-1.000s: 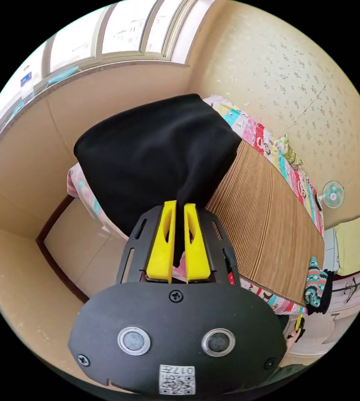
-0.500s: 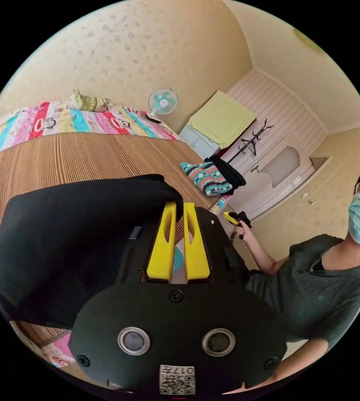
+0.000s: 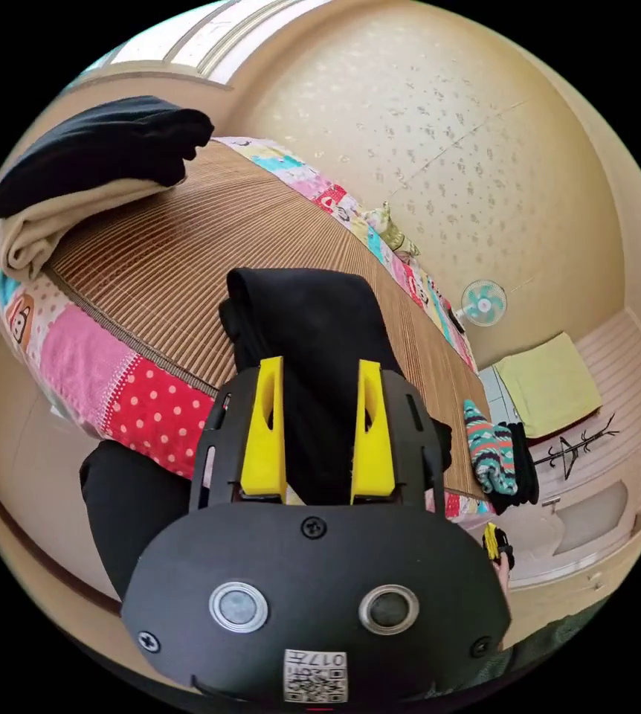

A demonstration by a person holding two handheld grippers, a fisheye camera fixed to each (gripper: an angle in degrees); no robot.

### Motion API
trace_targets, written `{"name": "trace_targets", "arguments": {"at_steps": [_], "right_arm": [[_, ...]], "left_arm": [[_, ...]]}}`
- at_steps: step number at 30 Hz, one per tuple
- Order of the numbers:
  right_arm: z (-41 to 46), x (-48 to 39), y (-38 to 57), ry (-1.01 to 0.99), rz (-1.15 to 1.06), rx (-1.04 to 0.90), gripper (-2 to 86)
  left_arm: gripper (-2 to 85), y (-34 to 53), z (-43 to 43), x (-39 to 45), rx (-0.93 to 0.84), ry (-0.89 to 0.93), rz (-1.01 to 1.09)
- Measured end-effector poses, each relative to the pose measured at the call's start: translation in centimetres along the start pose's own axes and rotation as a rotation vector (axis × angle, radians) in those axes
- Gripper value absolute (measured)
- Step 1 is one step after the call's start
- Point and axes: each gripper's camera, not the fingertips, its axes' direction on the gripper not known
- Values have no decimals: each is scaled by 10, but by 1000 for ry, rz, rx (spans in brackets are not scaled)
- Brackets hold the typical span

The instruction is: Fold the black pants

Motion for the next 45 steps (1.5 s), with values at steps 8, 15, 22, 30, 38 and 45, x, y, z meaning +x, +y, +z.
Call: {"name": "trace_targets", "arguments": {"at_steps": [8, 15, 22, 30, 38, 45], "right_arm": [[55, -5, 4, -92, -24, -108, 2], [66, 4, 17, -93, -2, -127, 2], [49, 8, 26, -50, -3, -101, 2], [58, -7, 28, 41, -114, -133, 8], [181, -27, 35, 147, -202, -339, 111], [242, -14, -2, -45, -128, -281, 184]], "left_arm": [[52, -79, 62, 50, -52, 368, -107], [59, 28, 97, 341, -338, 399, 826], [65, 177, 157, 334, -585, 298, 795], [103, 66, 24, 161, -139, 47, 291], [133, -13, 45, 33, -239, -54, -34], [47, -28, 12, 68, -206, -47, 29]]}}
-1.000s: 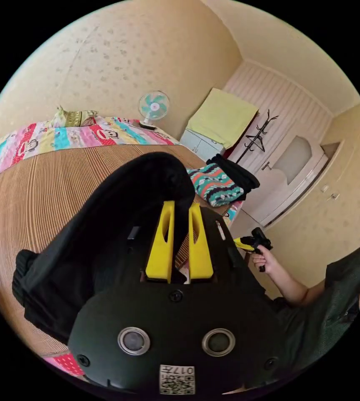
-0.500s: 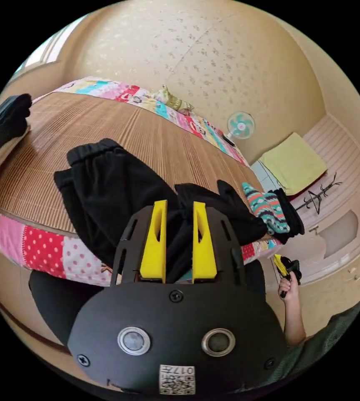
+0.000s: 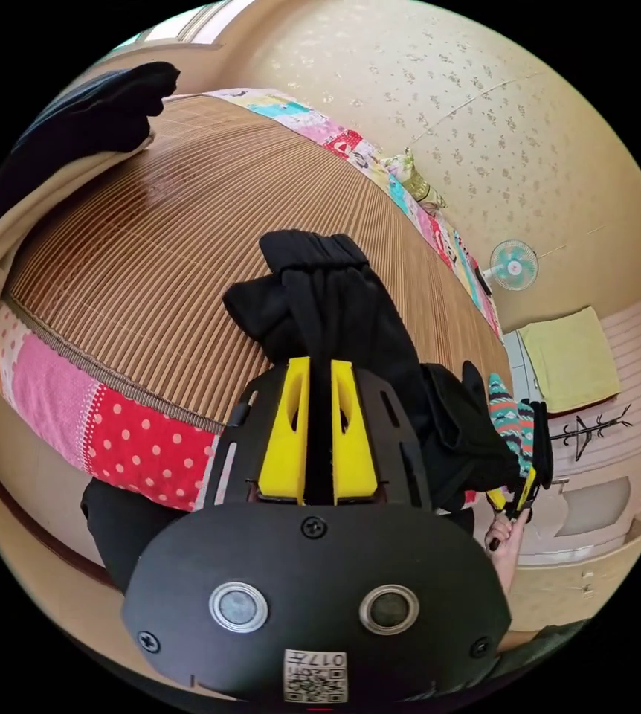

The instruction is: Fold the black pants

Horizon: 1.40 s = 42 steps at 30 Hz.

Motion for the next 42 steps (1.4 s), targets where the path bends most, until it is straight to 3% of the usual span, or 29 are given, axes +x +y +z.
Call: {"name": "trace_targets", "arguments": {"at_steps": [2, 5, 9, 11, 13, 16, 19, 23, 28, 33, 37, 38, 40, 42], "right_arm": [[0, 13, -17, -60, 37, 31, 117], [-8, 2, -44, -70, -22, 71, 52], [-48, -77, -50, 117, -303, 210, 33], [-69, -96, -37, 157, -407, 285, 36], [-74, -83, -24, 132, -444, 236, 43], [-47, -29, -6, 173, -335, 36, 45], [-36, 32, 20, 255, -125, -71, 51], [-72, 59, 44, 147, -57, 82, 67], [-131, 69, 20, 269, 16, 358, 152], [-132, 76, -65, 316, 19, 281, 191], [-104, 95, -125, 331, 81, 164, 163], [-100, 97, -131, 338, 79, 153, 153], [-78, 98, -159, 304, 61, 76, 46], [-63, 81, -181, 212, -27, 27, 35]], "left_arm": [[9, -2, -38, -5, 80, 244, -4], [-4, -17, -85, -12, 144, 455, -13], [-6, -21, -162, -17, 359, 478, 31], [-4, -6, -207, -30, 539, 384, 40], [0, 7, -220, -47, 591, 295, -36], [3, 18, -210, -78, 470, 135, -228], [6, 30, -210, -98, 406, 223, -227], [19, 38, -241, -102, 380, 208, -216], [39, 29, -257, -120, 350, 344, -267], [68, 33, -288, -128, 435, 422, -353], [155, 33, -331, -116, 507, 256, -344], [164, 26, -333, -116, 485, 259, -352], [168, 16, -331, -118, 457, 283, -384], [172, 9, -332, -121, 444, 318, -418]]}}
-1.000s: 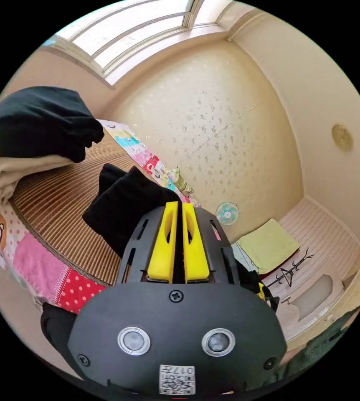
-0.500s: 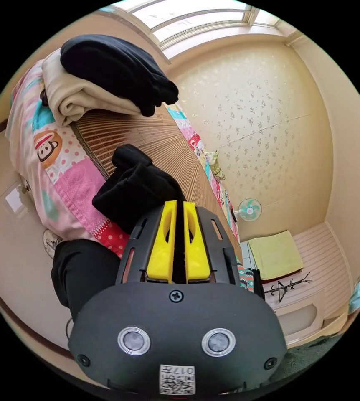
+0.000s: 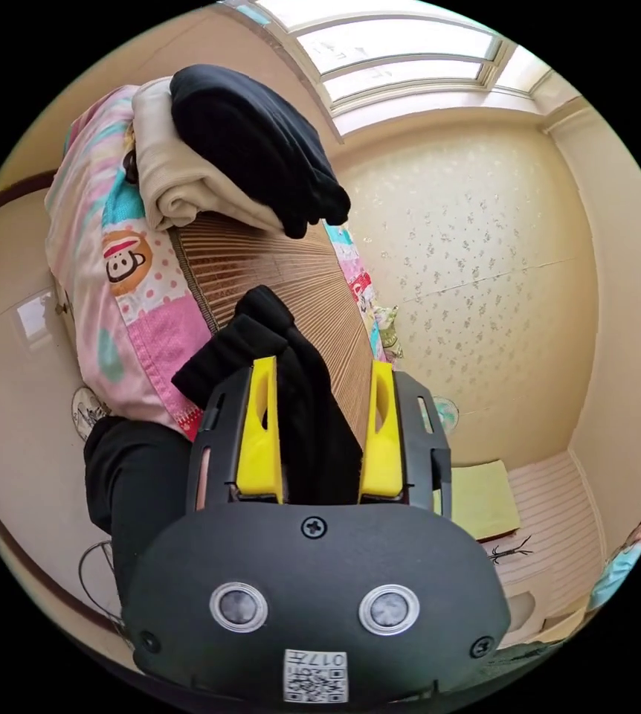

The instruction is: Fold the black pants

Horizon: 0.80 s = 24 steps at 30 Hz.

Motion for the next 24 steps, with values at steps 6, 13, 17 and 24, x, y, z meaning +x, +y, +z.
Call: {"name": "trace_targets", "arguments": {"at_steps": [6, 13, 17, 24], "right_arm": [[-87, -146, 6, 97, -502, 297, 19], [-192, -15, 104, 372, 3, 693, 25], [-192, 30, 159, 362, 28, 721, 65], [-68, 14, 117, 403, -187, 320, 132]], "left_arm": [[181, -6, -21, 17, -26, 37, -3], [179, -2, -46, 3, -94, 73, -92], [199, 15, -76, 15, -59, -3, -58], [273, -1, -104, 20, 7, -191, 39]]}}
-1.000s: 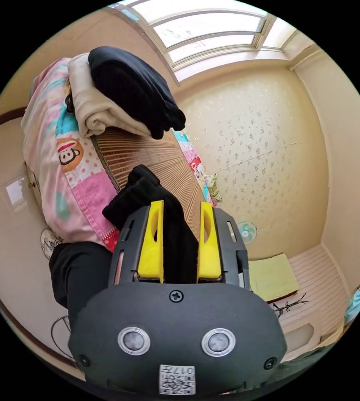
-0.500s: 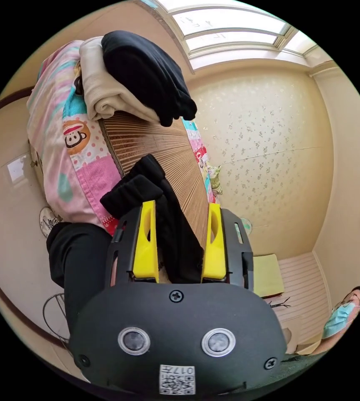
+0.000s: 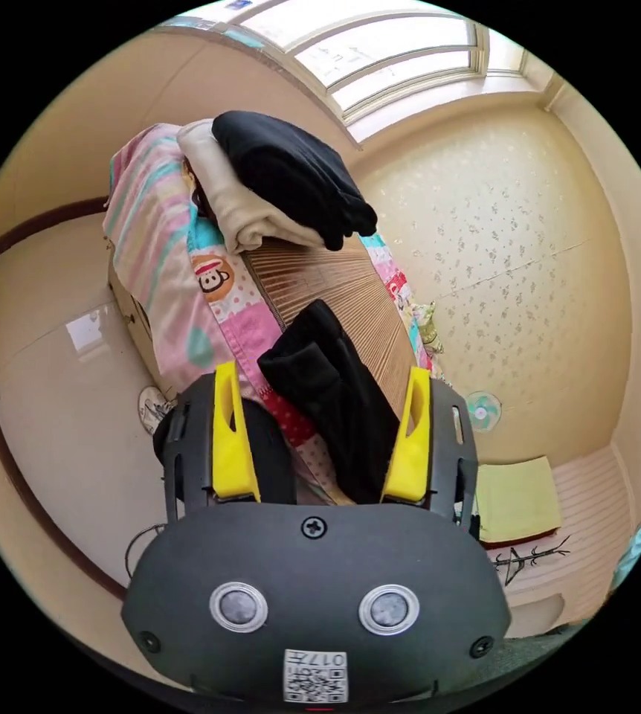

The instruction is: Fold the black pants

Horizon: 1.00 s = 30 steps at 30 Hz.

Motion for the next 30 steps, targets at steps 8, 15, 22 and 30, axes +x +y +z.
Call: {"name": "trace_targets", "arguments": {"at_steps": [8, 15, 22, 30], "right_arm": [[128, -52, 1, -409, -57, -167, 107], [169, -32, 38, -442, 8, -197, 93], [188, -16, 61, -284, -56, -229, 98], [266, -58, 70, -128, -276, -356, 126]], "left_arm": [[86, -63, 127, -13, -306, 360, -195], [63, -106, 131, 156, -387, 866, 474], [70, -93, 96, 12, -173, 314, 99], [101, 16, 35, -71, 137, 47, -106]]}}
